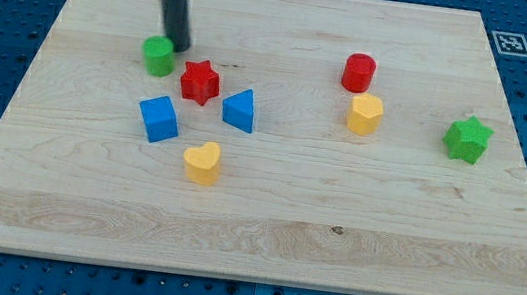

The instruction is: Move the green circle slightly down

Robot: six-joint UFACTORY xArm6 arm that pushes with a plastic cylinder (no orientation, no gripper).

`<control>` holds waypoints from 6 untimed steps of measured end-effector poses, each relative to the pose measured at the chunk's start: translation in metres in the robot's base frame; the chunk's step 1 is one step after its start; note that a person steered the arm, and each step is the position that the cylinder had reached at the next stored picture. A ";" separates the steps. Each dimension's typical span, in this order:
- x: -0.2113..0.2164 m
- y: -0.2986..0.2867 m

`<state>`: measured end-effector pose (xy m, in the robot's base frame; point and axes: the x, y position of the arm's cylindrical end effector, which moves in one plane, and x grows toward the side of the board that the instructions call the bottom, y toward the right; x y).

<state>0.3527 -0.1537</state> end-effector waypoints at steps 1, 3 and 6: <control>0.030 -0.039; 0.032 -0.042; 0.050 -0.025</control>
